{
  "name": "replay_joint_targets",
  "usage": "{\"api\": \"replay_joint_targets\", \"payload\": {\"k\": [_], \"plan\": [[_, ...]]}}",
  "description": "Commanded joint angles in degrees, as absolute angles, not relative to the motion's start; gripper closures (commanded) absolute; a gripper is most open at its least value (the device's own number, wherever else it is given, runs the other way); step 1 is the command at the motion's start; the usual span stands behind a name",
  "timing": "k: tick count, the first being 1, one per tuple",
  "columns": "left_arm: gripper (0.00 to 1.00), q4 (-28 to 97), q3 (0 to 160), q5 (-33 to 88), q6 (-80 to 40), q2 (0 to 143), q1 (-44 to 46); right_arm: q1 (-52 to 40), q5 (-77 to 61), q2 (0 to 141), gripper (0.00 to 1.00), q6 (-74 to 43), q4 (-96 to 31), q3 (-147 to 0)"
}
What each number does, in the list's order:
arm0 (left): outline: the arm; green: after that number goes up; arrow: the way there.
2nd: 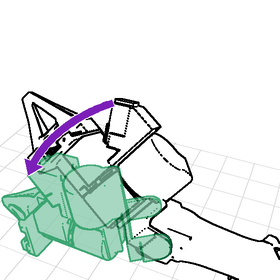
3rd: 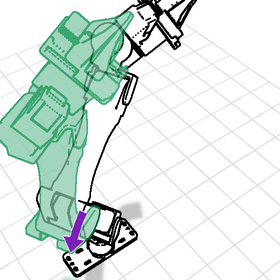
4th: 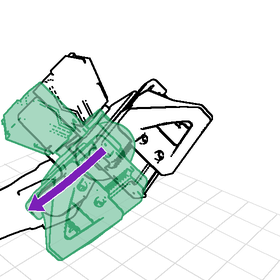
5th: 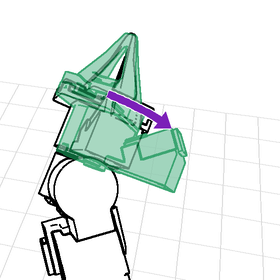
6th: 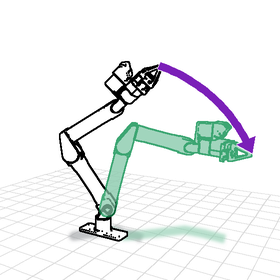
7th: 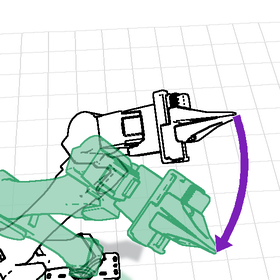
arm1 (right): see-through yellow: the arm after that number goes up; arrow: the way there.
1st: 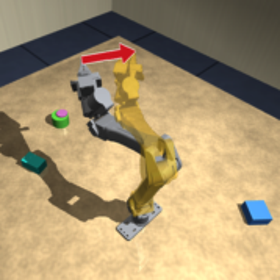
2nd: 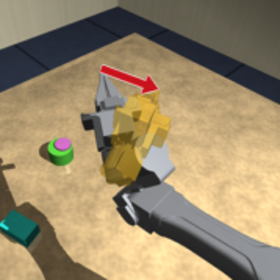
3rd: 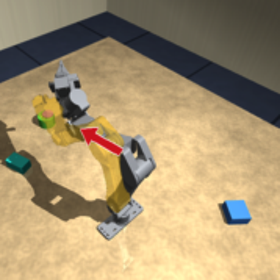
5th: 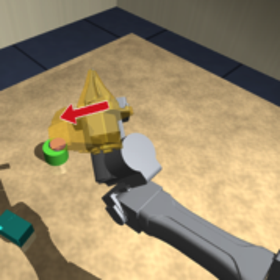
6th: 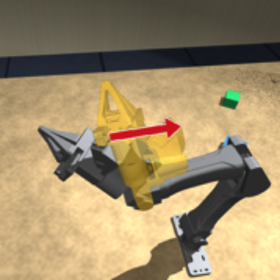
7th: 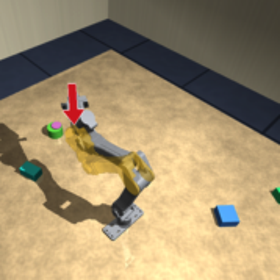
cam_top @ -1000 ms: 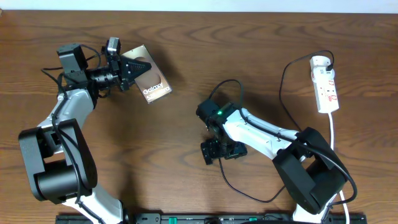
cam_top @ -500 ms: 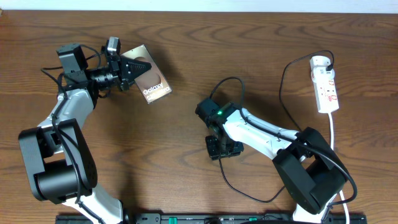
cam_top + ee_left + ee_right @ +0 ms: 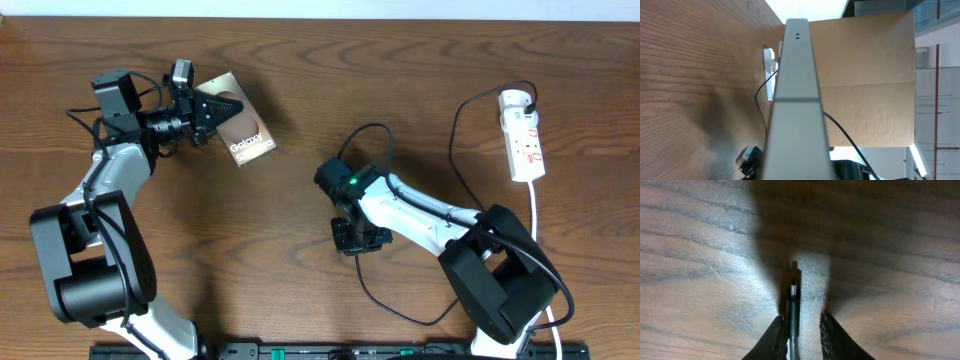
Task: Plug charger to phone and switch on socket
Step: 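Lower the right gripper to the table and grasp the black cable's plug, then lift the cable plug with the right gripper toward the held phone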
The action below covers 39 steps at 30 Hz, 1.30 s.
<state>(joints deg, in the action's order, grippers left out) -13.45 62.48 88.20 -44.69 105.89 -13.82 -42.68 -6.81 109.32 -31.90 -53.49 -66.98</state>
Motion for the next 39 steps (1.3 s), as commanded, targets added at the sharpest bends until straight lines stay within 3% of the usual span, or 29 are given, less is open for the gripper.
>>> {"api": "replay_joint_targets", "payload": {"k": [1,13,31,39], "plan": [[0.93,-13.6,62.7,90.0,-43.5,105.4,-13.9,-42.9,-6.2,109.4,0.83,-32.8,-53.6,-66.6],[0.93,-13.6,62.7,90.0,-43.3,105.4,-13.9,-42.9,-6.2,109.4,0.99,-33.5,-53.5,-66.6],[0.93,-13.6,62.7,90.0,-43.0,105.4,-14.0,-41.9,-6.3,109.1,0.99,-33.8,-53.6,-67.5],[0.93,-13.6,62.7,90.0,-42.4,105.4,-15.8,-34.9,-15.1,104.0,0.99,-25.3,-56.3,-75.1]]}}
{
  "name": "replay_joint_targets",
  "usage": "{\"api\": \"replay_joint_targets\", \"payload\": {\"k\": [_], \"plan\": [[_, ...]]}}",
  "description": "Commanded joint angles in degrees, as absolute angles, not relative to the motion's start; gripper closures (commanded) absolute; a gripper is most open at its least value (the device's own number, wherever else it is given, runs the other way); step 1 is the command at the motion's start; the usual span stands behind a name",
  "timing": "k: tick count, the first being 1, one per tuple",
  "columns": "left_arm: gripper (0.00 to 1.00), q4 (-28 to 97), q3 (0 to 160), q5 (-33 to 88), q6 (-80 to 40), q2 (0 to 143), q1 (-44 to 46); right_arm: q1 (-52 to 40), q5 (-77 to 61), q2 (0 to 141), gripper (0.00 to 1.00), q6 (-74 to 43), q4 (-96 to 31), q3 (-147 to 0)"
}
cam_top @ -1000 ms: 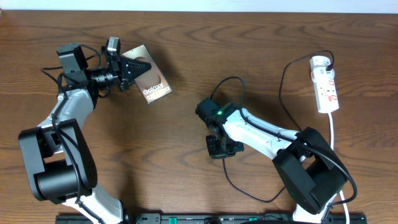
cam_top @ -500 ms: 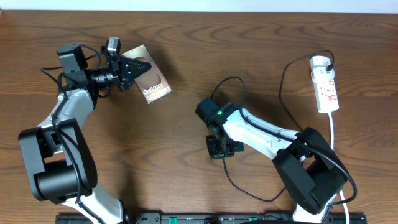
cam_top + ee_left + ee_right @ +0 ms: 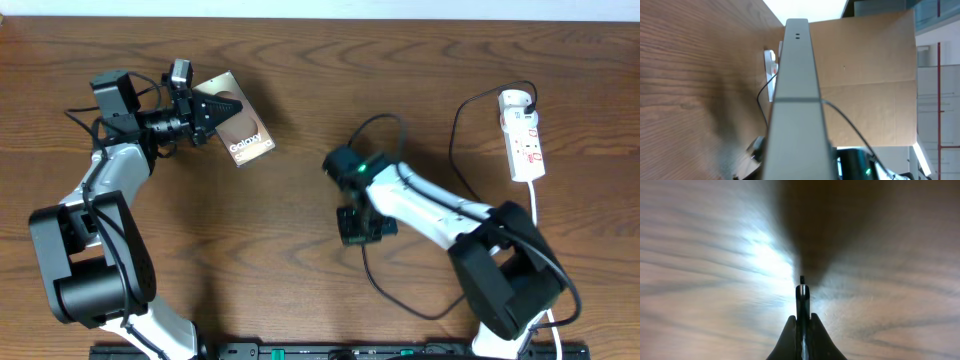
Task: Plug charger to phone and switch on socket
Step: 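Lift the cable plug with the right gripper toward the held phone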
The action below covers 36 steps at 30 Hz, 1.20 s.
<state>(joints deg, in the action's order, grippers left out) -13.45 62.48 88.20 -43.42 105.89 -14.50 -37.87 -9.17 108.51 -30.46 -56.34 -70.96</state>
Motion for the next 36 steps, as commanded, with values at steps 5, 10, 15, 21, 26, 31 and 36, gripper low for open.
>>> {"api": "replay_joint_targets", "payload": {"k": [5,10,15,21,26,31,36], "plan": [[0.93,-13.5,62.7,90.0,-42.5,105.4,-17.4,-28.1,-34.6,99.4,0.99,-14.6,-55.7,-79.6],[0.93,-13.6,62.7,90.0,-44.0,105.4,-18.9,-20.5,-66.9,97.1,0.99,4.1,-54.3,-80.2],[0.93,-13.6,62.7,90.0,-44.9,105.4,-20.1,-17.6,-76.3,97.8,0.99,14.6,-55.5,-80.1],[0.93,-15.0,62.7,90.0,-46.8,105.4,-20.1,-20.6,-79.4,100.3,0.99,18.5,-54.1,-80.1],[0.93,-21.0,62.7,90.0,-53.8,104.8,-19.9,-23.3,-82.1,106.1,0.99,15.9,-49.9,-80.1],[0.93,-30.0,62.7,90.0,-61.5,103.2,-18.8,-25.3,-88.9,113.1,0.99,15.7,-45.2,-80.1],[0.93,-36.6,62.7,90.0,-66.4,102.4,-16.4,-26.8,-89.5,116.8,0.99,9.1,-38.0,-80.1]]}}
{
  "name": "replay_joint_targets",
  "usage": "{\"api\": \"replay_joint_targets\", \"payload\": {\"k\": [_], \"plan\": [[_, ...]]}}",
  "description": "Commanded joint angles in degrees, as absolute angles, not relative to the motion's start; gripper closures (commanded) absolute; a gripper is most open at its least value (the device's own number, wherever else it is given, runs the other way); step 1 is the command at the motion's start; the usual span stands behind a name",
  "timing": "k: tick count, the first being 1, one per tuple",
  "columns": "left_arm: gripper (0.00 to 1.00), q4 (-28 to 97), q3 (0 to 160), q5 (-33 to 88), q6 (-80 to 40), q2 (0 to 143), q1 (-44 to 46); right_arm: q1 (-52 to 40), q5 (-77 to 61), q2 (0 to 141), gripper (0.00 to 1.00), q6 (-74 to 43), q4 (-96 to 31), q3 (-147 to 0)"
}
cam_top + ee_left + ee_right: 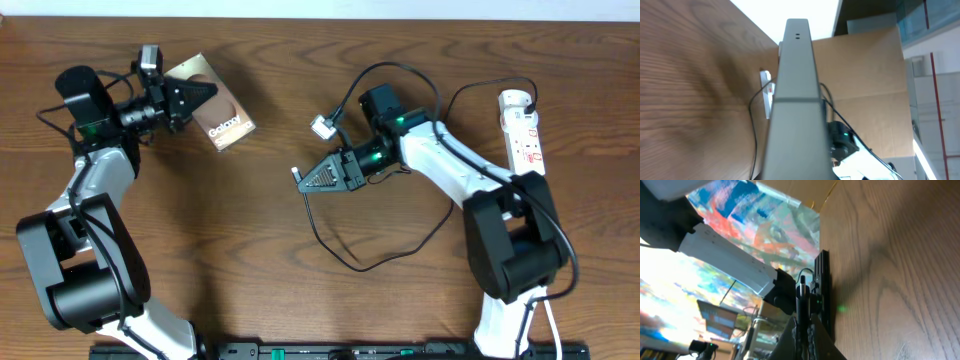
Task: Plug charger to phone and switch on socket
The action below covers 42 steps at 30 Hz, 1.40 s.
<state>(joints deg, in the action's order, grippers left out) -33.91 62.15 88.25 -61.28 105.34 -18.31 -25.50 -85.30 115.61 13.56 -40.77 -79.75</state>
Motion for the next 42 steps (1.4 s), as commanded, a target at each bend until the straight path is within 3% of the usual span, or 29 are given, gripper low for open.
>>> {"api": "replay_joint_targets", "payload": {"k": [1,30,42], "plan": [[0.93,-36.9,62.7,90.0,-66.3,102.3,-15.9,-27.2,-89.5,117.0,0.99,8.3,-36.9,-80.1],[0.93,-37.9,62.7,90.1,-66.3,102.2,-10.5,-28.1,-89.5,117.0,0.99,-22.3,-4.3,-80.1],[0.93,-37.9,62.7,90.1,-66.1,102.2,-10.5,-28.1,-89.5,117.0,0.99,-24.0,-2.0,-80.1]]}}
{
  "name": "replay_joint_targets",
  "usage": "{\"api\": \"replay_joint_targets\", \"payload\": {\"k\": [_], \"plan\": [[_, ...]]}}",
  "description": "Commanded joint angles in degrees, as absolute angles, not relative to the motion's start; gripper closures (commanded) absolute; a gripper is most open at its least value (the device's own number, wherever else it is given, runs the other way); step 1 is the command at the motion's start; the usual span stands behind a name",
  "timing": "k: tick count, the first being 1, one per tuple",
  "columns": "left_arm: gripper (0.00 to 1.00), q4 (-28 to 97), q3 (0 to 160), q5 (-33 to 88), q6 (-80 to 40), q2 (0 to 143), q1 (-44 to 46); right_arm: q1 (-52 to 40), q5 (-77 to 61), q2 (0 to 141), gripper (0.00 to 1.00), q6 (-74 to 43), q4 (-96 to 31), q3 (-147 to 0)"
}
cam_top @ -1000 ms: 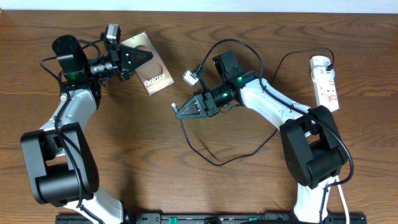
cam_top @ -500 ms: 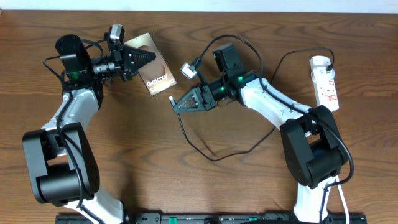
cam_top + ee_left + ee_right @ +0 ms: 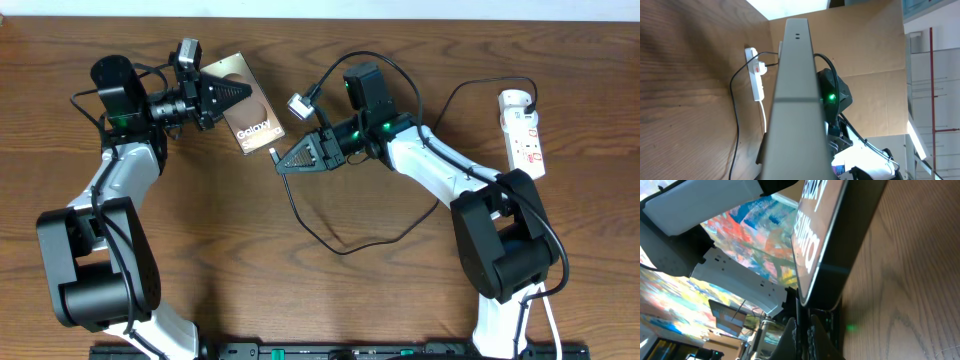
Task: Plug charger to phone and switch on socket
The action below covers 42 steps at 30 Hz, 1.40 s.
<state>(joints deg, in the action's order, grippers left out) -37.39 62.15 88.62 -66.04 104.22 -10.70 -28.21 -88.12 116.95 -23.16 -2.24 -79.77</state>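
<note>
My left gripper (image 3: 238,94) is shut on the brown Galaxy phone (image 3: 251,117), held tilted above the table's upper middle; its grey edge (image 3: 796,90) fills the left wrist view. My right gripper (image 3: 280,166) is shut on the charger plug, whose tip meets the phone's lower corner (image 3: 270,152). In the right wrist view the plug (image 3: 799,307) stands between the fingers, right under the phone's dark edge (image 3: 840,245). The black cable (image 3: 350,245) loops across the table. The white socket strip (image 3: 523,135) lies at the far right.
The cable's white adapter (image 3: 299,105) hangs near the right arm. Another black cable (image 3: 458,120) runs up to the socket strip, and a white lead (image 3: 537,225) runs down from it. A cardboard wall (image 3: 865,105) stands beyond the table.
The left gripper moved the phone rightward toward the table's middle. The right gripper moved up and left, bringing the plug from open space to the phone's lower corner.
At first the right gripper stood open around the plug lying on the table, while the left held the phone up. Then it was shut on the plug. Later it held the plug lifted, pointing left. Now the plug's tip is at the phone's corner.
</note>
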Motion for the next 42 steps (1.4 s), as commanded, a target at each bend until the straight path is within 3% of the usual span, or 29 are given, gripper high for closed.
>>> {"api": "replay_joint_targets", "payload": {"k": [1,42], "plan": [[0.93,-37.9,62.7,90.1,-66.1,102.2,-10.4,-28.1,-89.5,117.0,0.99,-24.0,-1.9,-80.1],[0.93,-38.3,62.7,89.7,-66.3,102.2,-9.8,-28.1,-89.5,117.0,0.99,-26.3,0.7,-80.1]]}}
